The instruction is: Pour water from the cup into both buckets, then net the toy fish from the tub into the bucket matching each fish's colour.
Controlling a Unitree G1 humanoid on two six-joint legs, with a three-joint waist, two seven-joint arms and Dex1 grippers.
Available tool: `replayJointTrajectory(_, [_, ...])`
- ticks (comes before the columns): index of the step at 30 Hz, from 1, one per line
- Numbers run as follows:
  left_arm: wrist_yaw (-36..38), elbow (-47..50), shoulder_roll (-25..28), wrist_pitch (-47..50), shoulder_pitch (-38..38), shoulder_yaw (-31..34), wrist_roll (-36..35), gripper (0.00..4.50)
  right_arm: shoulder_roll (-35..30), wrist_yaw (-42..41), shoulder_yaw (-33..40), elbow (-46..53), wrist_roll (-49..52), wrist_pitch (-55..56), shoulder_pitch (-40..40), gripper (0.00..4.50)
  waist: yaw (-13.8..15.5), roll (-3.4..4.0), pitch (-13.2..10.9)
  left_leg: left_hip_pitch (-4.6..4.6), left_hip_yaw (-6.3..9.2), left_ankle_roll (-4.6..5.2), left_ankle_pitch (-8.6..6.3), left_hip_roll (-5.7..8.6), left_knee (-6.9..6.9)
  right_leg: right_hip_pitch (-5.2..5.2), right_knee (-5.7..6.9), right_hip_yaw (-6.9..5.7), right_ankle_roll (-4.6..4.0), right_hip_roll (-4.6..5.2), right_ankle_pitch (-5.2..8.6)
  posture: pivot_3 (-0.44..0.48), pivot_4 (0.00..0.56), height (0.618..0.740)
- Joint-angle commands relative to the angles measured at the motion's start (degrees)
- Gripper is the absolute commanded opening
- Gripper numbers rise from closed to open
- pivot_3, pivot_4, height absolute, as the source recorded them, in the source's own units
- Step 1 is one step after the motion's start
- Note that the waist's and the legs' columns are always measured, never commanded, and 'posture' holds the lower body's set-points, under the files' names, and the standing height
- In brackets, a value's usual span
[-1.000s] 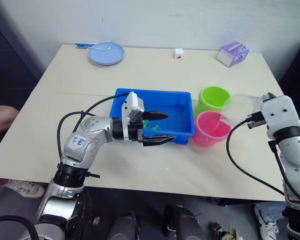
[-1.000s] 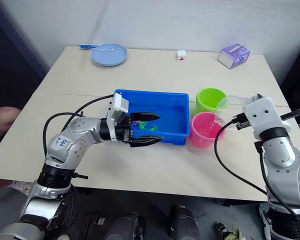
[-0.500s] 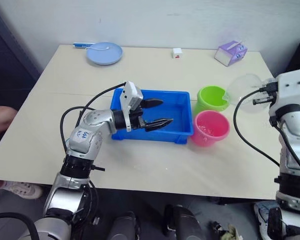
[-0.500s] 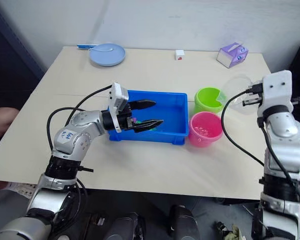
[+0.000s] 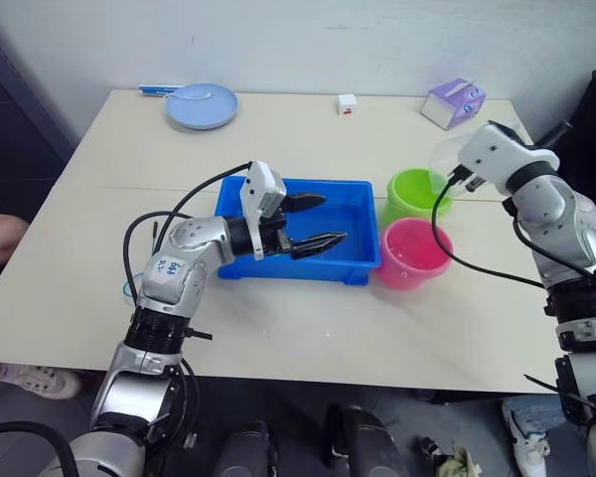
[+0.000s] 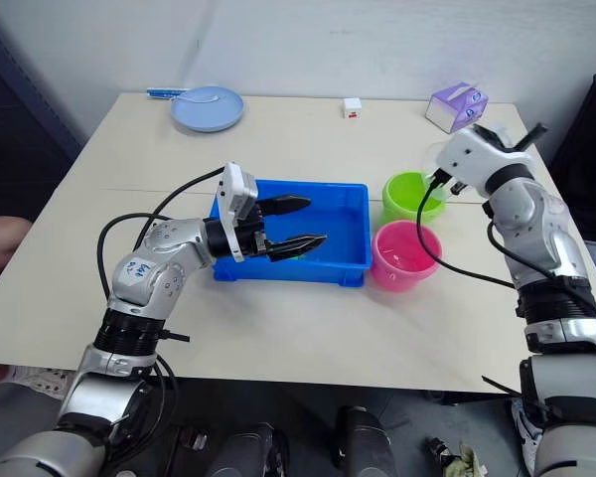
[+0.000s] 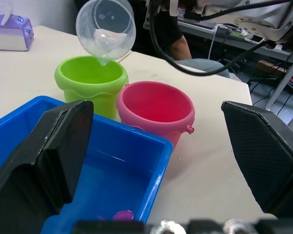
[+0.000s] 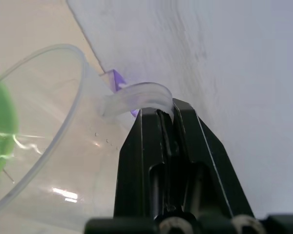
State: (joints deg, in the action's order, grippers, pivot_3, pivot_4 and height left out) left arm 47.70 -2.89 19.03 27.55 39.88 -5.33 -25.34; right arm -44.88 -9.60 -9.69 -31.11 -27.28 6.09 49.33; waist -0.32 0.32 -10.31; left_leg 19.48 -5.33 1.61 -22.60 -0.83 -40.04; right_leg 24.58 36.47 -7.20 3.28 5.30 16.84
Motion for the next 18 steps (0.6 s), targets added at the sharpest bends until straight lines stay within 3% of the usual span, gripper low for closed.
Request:
replayJointTrajectory(1, [-0.5,2.4,-0.1,-0.6,0.0,1.1,-0.2,4.5,-1.7,2.2,-2.9,-1.4,-5.5,4.8,4.1,0.67,0.0,0.0,0.0,0.0,0.01,0.0,0.0,0.0,0.0,0.0,0.0,0.0,0.0,0.0,0.0,0.0,0.15,0.739])
replayJointTrajectory(6, [-1.0,2.7,-0.4,-0.6,-0.2,1.3,-0.4,4.5,-3.8,5.3,-7.1,-2.0,-12.6,9.6,6.1,0.67,0.2,0.0,0.0,0.13,0.08,0.0,0.0,-0.01,-0.03,0.03,-0.03,-0.08,0.0,0.02,0.0,0.0,0.15,0.739])
replayJointTrajectory(18, [-1.0,2.6,-0.9,-0.7,-0.5,1.0,-0.5,4.5,-4.7,5.6,-6.4,0.3,-15.6,12.8,4.8,0.67,0.1,0.0,0.0,0.18,0.11,-0.01,0.0,-0.01,-0.03,0.05,-0.06,-0.14,0.01,0.02,-0.01,0.0,0.15,0.739])
